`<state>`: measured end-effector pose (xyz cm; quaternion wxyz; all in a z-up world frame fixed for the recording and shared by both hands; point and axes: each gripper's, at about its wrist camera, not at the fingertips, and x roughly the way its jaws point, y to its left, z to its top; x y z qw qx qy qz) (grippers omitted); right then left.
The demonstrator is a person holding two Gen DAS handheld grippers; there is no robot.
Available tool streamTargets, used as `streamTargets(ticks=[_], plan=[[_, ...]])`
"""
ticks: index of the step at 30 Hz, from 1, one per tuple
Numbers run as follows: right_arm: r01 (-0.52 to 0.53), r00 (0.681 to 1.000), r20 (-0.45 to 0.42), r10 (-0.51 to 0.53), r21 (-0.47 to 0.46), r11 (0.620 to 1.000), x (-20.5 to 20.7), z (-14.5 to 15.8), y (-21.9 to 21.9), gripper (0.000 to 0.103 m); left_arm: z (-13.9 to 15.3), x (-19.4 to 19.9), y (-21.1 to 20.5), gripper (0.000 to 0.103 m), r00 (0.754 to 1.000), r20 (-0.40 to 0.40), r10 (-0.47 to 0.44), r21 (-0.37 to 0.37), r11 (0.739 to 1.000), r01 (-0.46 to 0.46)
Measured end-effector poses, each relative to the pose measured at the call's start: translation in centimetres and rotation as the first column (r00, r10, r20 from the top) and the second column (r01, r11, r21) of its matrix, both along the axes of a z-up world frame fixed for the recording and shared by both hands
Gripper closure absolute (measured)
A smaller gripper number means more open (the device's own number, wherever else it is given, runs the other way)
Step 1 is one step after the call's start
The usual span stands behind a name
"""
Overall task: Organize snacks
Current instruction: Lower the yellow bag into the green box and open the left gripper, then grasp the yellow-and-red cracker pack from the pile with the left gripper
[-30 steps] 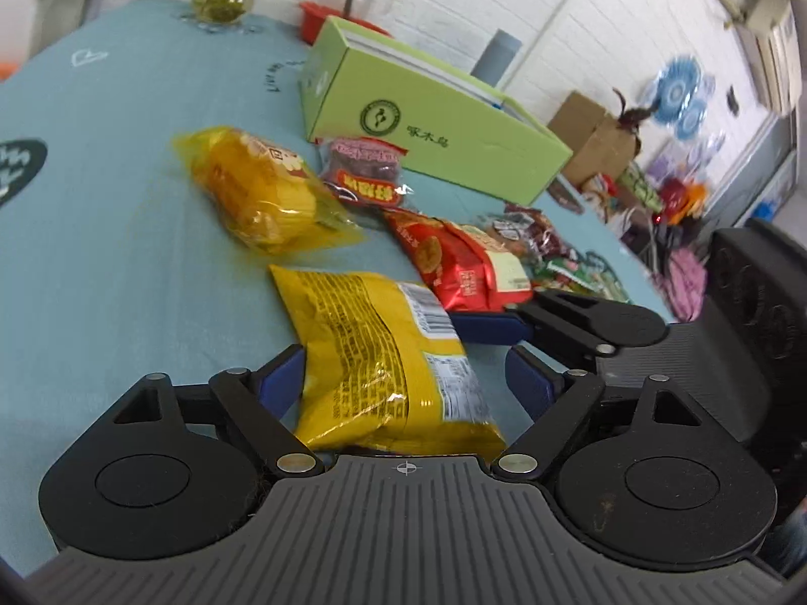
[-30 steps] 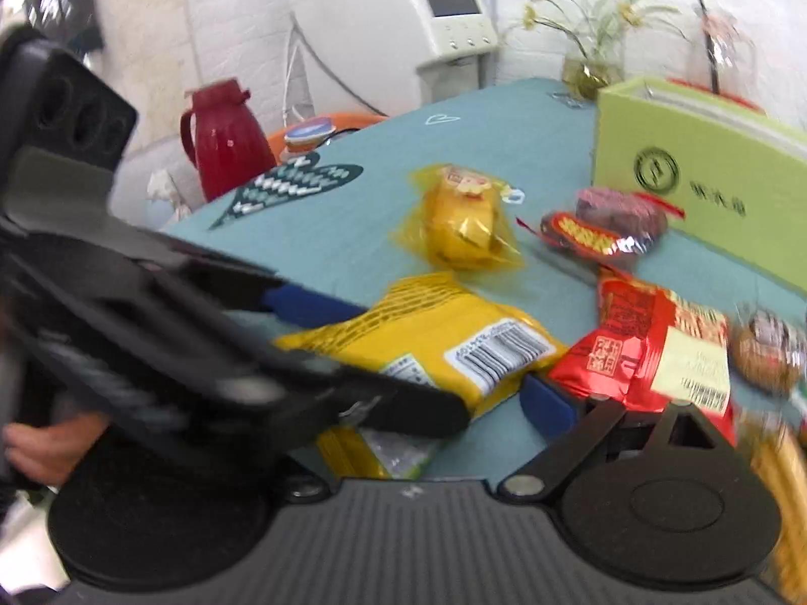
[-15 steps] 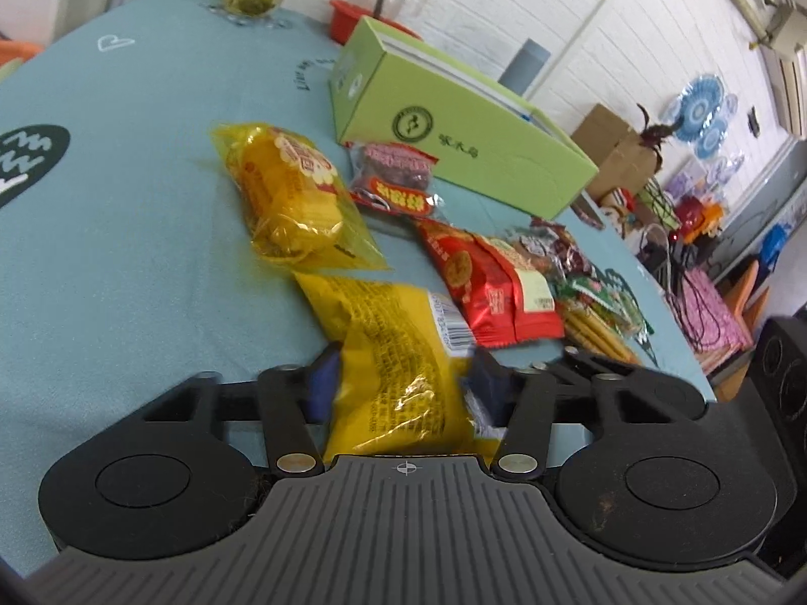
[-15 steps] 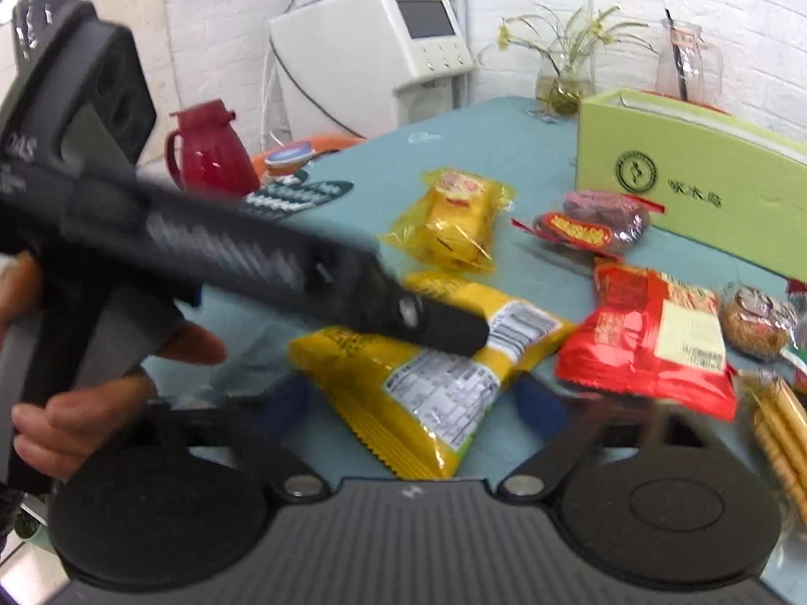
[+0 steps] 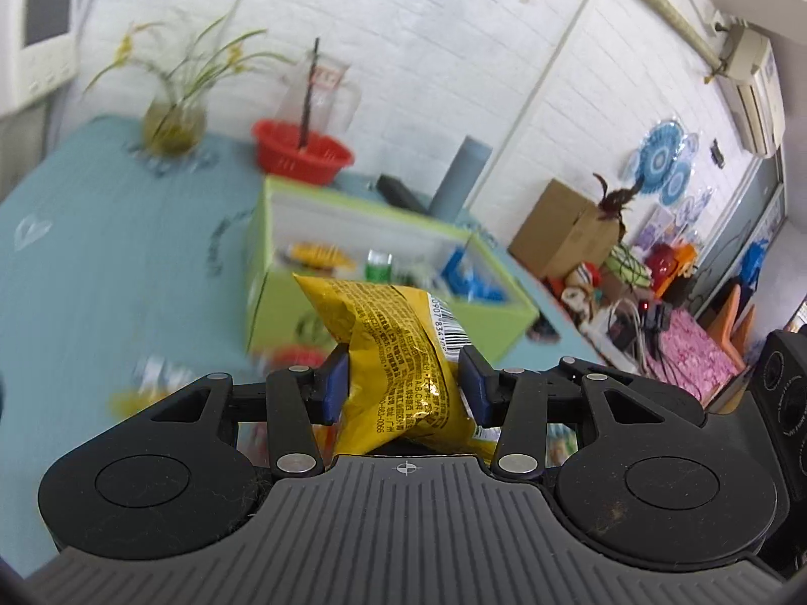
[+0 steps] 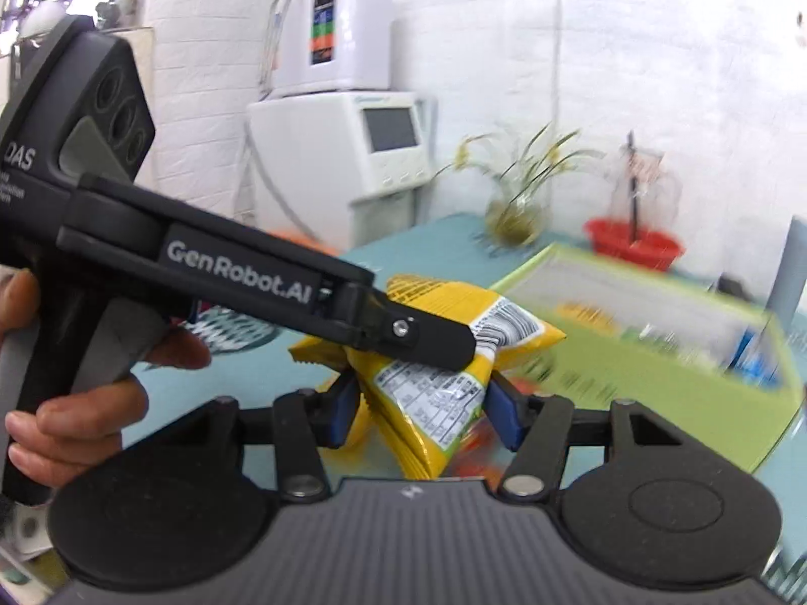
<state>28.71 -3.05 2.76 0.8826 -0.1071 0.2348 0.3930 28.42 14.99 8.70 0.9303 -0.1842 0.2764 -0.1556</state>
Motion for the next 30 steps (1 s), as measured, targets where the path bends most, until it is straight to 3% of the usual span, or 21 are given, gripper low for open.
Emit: streamTargets(ticks=[5, 10, 13, 15, 17, 19, 20, 25, 30], plan=[[0.045, 0.999, -0.015, -0.046, -0.078, 0.996, 10.1, 0.7, 1.5, 0.038, 1.1, 10.1, -0.7, 0.076, 1.000, 0.017, -0.012, 0.052, 0.999, 0.011], [0.016, 0.987, -0.156, -0.040, -0.150, 0.988, 18.4, -1.9, 4.3, 0.038, -1.9, 18.1, 0.2, 0.076, 0.997, -0.074, 0.022, 0.076, 0.997, -0.016], [-0.016, 0.973, -0.228, -0.031, -0.199, 0.980, 20.7, -4.3, 5.5, 0.038, -4.3, 20.5, 0.4, 0.075, 0.989, -0.141, 0.036, 0.107, 0.994, -0.021], [-0.026, 0.970, -0.242, -0.023, -0.199, 0.980, 20.8, -5.3, 5.4, 0.032, -4.6, 20.2, -0.3, 0.069, 0.996, -0.093, 0.017, 0.170, 0.985, -0.001], [-0.010, 0.965, -0.259, -0.037, -0.178, 0.984, 21.0, -5.7, 5.0, 0.023, -4.7, 20.1, -0.5, 0.065, 0.996, -0.085, 0.029, 0.180, 0.984, -0.013], [0.022, 0.970, -0.236, -0.060, -0.164, 0.986, 20.4, -5.4, 4.2, 0.012, -4.2, 19.7, -0.1, 0.042, 0.996, -0.087, 0.026, 0.143, 0.990, -0.013], [0.032, 0.974, -0.216, -0.066, -0.157, 0.987, 20.0, -4.8, 3.8, 0.007, -3.7, 19.1, 0.0, 0.039, 0.997, -0.068, 0.039, 0.127, 0.991, -0.031], [0.083, 0.992, -0.091, -0.086, -0.028, 0.996, 14.7, -0.2, -1.5, 0.001, 0.2, 13.2, -0.4, 0.029, 0.996, 0.070, 0.060, 0.122, 0.990, -0.068], [0.134, 0.990, -0.064, -0.129, 0.082, 0.988, 6.0, 1.2, -8.0, 0.000, 1.2, 5.7, -2.0, 0.015, 0.992, 0.125, 0.013, 0.019, 1.000, -0.016]])
